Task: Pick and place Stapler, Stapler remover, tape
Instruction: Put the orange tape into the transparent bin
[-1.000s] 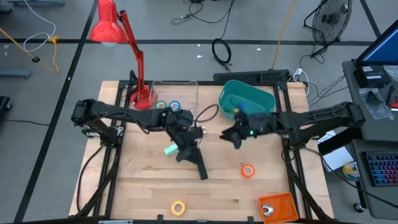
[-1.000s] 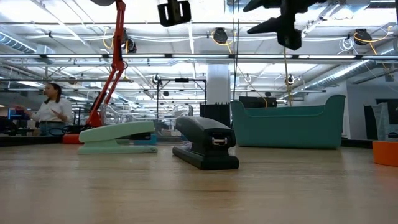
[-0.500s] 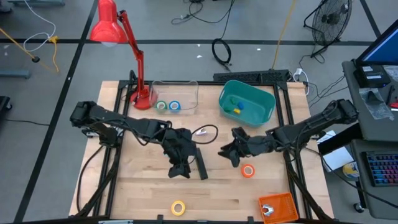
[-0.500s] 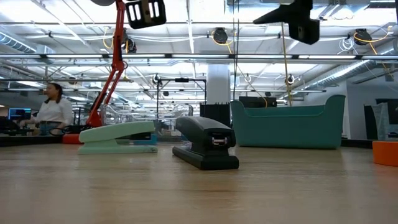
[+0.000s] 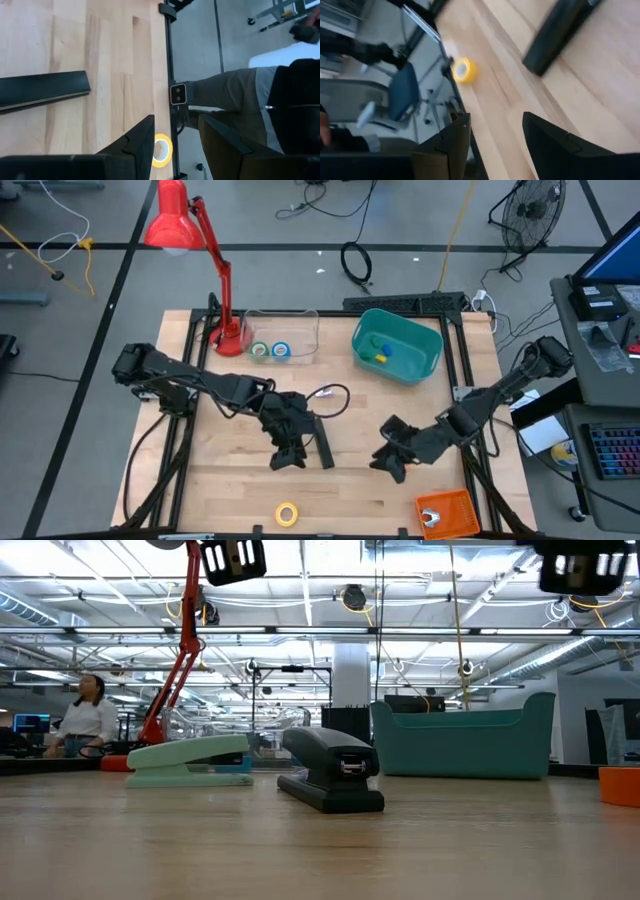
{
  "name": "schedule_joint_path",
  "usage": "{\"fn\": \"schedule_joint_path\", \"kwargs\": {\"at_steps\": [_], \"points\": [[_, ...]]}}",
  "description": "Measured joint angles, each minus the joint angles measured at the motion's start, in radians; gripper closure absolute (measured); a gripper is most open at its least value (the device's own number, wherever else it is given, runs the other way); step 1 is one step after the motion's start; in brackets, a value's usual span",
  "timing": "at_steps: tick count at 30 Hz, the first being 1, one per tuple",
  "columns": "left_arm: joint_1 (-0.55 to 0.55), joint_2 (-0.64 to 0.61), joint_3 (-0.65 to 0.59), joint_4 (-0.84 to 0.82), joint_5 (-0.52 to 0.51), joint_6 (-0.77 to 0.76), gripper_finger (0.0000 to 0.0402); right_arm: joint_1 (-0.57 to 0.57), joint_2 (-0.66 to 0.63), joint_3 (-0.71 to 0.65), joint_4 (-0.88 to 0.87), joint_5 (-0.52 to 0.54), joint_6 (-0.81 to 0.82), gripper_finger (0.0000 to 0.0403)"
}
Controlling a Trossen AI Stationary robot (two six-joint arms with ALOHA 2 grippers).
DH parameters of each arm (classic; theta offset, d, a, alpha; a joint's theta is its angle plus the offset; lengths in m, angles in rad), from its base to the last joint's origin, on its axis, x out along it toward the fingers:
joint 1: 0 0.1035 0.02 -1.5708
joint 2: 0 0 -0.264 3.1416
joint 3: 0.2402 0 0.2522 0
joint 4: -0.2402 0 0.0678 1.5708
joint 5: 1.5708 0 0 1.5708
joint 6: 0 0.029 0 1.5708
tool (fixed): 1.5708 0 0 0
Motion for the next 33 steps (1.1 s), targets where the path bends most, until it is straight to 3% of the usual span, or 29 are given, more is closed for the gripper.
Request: {"fn": "schedule_joint_path", "kwargs": {"at_steps": [8,13,17,21,25,33], "points": [[-0.007,0.0,0.0,0.0,-0.019,0.002,0.0245,0.088,0.001,0.0,-0.3,-0.034,0.099,0.023],[-0.007,0.0,0.0,0.0,-0.019,0.002,0.0245,0.08,0.006,0.0,-0.5,-0.027,0.06,0.023],[-0.007,0.0,0.0,0.0,-0.019,0.002,0.0245,0.05,0.061,-0.001,-0.625,-0.087,0.005,0.023],[-0.007,0.0,0.0,-0.001,-0.019,-0.006,0.0245,0.033,0.128,-0.001,-0.542,-0.157,-0.083,0.023],[-0.011,0.0,0.0,0.0,-0.019,-0.02,0.0245,0.026,0.197,-0.001,-0.427,-0.157,-0.13,0.023],[-0.026,0.0,0.0,-0.001,-0.02,-0.021,0.0245,0.027,0.303,-0.001,-0.411,-0.157,-0.155,0.023]]}}
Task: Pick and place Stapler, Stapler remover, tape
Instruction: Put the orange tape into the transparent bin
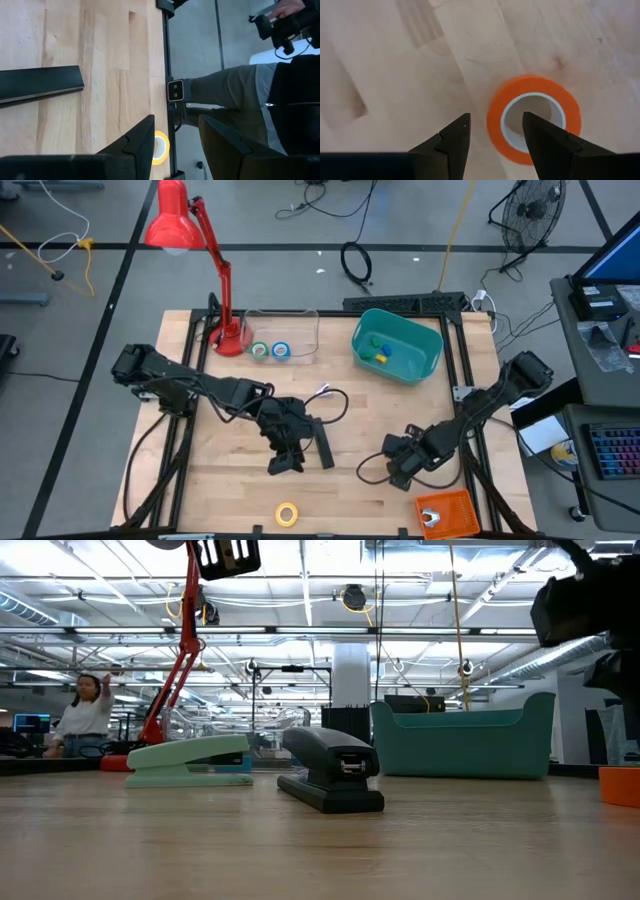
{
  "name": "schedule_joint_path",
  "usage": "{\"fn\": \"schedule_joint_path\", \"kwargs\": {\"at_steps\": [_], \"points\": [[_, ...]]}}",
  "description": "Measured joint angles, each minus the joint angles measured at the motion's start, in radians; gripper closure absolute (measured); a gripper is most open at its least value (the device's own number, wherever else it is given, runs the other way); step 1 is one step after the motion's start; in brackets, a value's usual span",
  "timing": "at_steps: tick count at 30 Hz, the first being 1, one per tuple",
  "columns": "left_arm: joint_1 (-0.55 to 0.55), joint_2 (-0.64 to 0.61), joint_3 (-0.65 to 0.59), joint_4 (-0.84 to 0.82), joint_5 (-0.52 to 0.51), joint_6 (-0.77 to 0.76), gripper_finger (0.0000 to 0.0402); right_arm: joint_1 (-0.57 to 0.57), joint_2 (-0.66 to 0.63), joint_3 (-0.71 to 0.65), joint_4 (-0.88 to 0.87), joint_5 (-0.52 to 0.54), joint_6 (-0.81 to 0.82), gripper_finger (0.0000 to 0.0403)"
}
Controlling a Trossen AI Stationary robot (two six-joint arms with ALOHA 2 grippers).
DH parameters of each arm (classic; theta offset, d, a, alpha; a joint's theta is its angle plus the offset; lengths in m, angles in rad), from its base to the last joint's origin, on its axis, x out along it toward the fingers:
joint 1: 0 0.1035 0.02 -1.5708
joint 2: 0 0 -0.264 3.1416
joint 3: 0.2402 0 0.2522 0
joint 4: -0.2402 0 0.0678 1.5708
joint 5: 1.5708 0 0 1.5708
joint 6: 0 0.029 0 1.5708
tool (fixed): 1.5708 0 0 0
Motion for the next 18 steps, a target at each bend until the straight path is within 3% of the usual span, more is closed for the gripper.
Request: {"fn": "schedule_joint_path", "kwargs": {"at_steps": [8,18], "points": [[0.0,0.0,0.0,0.0,0.0,0.005,0.0245,-0.012,0.04,-0.004,0.003,0.03,-0.022,0.023],[0.0,0.0,0.0,0.0,0.0,0.011,0.0245,-0.034,0.057,-0.058,0.085,-0.017,0.064,0.0243]]}}
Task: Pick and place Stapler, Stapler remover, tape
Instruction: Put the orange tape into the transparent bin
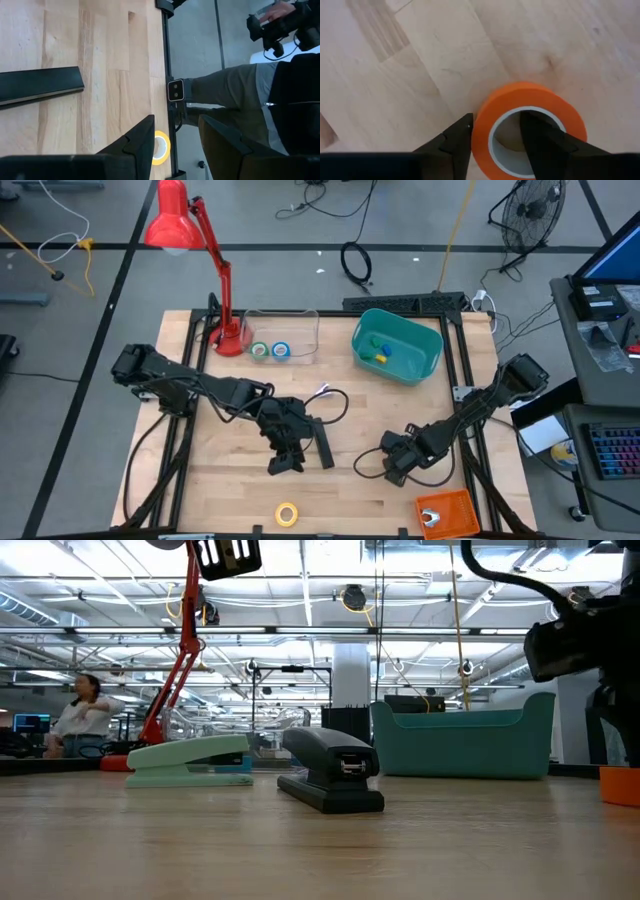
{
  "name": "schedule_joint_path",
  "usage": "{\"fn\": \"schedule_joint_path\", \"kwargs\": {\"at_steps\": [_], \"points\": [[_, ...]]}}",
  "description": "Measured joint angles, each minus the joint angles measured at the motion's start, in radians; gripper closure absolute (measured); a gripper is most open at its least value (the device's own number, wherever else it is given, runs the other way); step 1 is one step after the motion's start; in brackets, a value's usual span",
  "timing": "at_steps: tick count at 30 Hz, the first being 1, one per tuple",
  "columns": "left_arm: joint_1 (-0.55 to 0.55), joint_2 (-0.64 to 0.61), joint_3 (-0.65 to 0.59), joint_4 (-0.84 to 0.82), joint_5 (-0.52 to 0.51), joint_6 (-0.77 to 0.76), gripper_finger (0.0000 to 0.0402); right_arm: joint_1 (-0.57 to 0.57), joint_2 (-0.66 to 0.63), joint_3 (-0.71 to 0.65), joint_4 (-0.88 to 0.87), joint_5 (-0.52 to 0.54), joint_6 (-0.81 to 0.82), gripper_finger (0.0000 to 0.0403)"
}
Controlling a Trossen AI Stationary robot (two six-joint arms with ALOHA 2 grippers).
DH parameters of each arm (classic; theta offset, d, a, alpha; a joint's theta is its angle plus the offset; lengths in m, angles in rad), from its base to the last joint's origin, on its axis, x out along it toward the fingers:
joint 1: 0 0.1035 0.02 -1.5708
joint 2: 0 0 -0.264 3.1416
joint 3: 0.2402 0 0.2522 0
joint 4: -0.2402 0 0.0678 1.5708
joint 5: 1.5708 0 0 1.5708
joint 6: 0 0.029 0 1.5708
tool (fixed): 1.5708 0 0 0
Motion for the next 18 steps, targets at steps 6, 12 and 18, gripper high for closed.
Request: {"fn": "schedule_joint_path", "kwargs": {"at_steps": [6,12,18], "points": [[0.004,0.0,0.0,0.0,-0.059,0.0,0.0245,-0.049,-0.087,-0.005,0.103,0.021,0.023,0.0313],[0.024,-0.005,0.0,-0.006,-0.167,-0.012,0.0245,-0.111,-0.189,-0.004,0.365,0.078,0.007,0.0395],[0.069,-0.078,-0.002,-0.088,-0.372,-0.012,0.0245,-0.164,-0.286,-0.003,0.676,0.197,-0.064,0.0393]]}}
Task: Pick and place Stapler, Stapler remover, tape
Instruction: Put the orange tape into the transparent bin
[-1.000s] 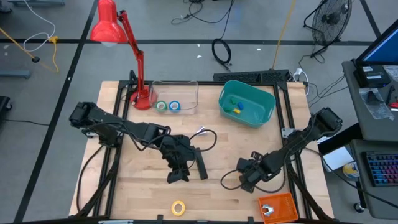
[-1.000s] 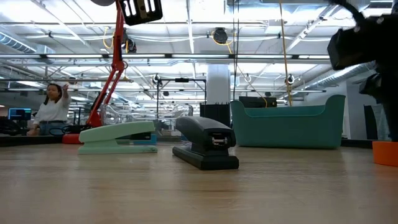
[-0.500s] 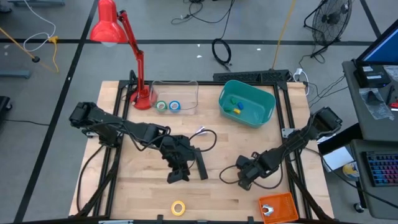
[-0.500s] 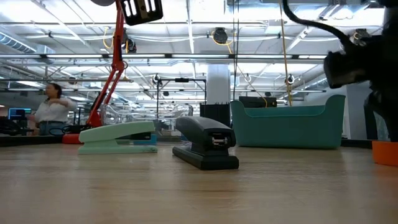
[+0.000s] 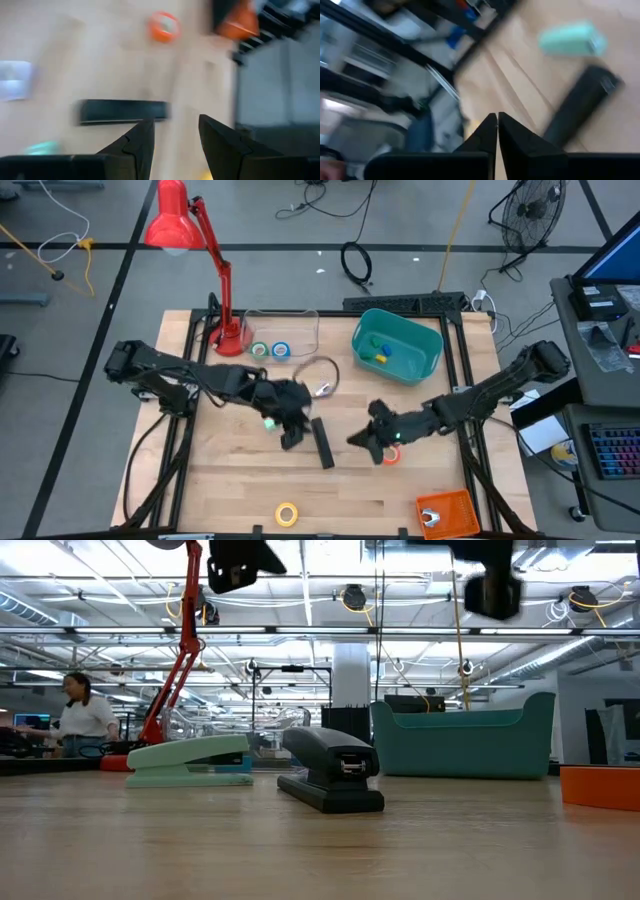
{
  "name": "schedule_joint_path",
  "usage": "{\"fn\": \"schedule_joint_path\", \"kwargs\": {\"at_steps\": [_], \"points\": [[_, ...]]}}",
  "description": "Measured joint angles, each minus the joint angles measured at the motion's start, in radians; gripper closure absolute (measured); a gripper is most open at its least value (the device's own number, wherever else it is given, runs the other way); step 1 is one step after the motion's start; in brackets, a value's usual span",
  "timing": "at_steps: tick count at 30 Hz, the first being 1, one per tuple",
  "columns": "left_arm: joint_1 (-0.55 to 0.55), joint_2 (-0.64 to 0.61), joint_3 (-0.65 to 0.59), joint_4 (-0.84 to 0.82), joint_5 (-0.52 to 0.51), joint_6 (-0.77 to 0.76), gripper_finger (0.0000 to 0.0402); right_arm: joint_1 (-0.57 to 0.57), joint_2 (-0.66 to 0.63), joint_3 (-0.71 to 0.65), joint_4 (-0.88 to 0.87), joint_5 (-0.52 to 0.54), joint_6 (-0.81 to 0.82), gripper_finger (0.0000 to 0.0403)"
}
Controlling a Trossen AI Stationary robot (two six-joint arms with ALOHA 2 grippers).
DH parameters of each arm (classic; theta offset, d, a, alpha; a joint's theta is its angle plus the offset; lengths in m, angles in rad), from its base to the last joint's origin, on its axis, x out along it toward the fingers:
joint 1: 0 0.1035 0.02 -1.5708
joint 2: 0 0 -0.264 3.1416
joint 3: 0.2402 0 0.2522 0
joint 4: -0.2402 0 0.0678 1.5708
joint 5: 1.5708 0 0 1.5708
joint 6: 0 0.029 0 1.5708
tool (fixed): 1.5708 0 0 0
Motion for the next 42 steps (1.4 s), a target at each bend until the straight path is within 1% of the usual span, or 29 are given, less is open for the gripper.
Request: {"fn": "schedule_joint_path", "kwargs": {"at_steps": [2,5,7,10,14,17,22,26,29,32,38,42], "points": [[0.019,-0.035,0.0,-0.013,-0.043,0.0,0.0245,-0.013,-0.027,0.003,0.031,0.005,-0.037,0.0399],[0.039,-0.084,0.001,-0.042,-0.046,0.008,0.0245,-0.016,-0.052,0.002,-0.03,-0.01,-0.086,0.04],[0.047,-0.107,0.001,-0.041,-0.046,0.014,0.0245,-0.015,-0.055,0.002,-0.122,-0.057,-0.079,0.0395],[0.053,-0.129,0.001,-0.054,-0.046,0.015,0.0245,-0.015,-0.036,0.001,-0.282,-0.168,-0.038,0.038],[0.044,-0.132,0.001,-0.064,-0.047,0.015,0.0245,-0.012,-0.002,-0.001,-0.493,-0.256,-0.018,0.034],[0.033,-0.129,0.0,-0.079,-0.047,0.016,0.0245,-0.012,0.025,-0.001,-0.555,-0.286,-0.043,0.0299],[0.024,-0.126,-0.024,-0.078,-0.046,0.013,0.0245,-0.01,0.086,-0.002,-0.555,-0.33,-0.081,0.0231],[0.021,-0.127,-0.042,-0.077,-0.045,-0.001,0.0245,-0.005,0.145,-0.017,-0.563,-0.388,-0.079,0.0199],[0.011,-0.127,-0.055,-0.076,-0.045,-0.004,0.0245,0.005,0.179,-0.03,-0.552,-0.412,-0.073,0.0192],[0.003,-0.127,-0.07,-0.074,-0.044,-0.015,0.0245,0.012,0.198,-0.044,-0.549,-0.402,-0.076,0.0193],[-0.01,-0.127,-0.079,-0.075,-0.043,-0.022,0.0245,0.019,0.196,-0.084,-0.52,-0.345,-0.069,0.021],[-0.01,-0.127,-0.079,-0.075,-0.043,-0.022,0.0245,0.018,0.197,-0.131,-0.48,-0.331,-0.052,0.0228]]}}
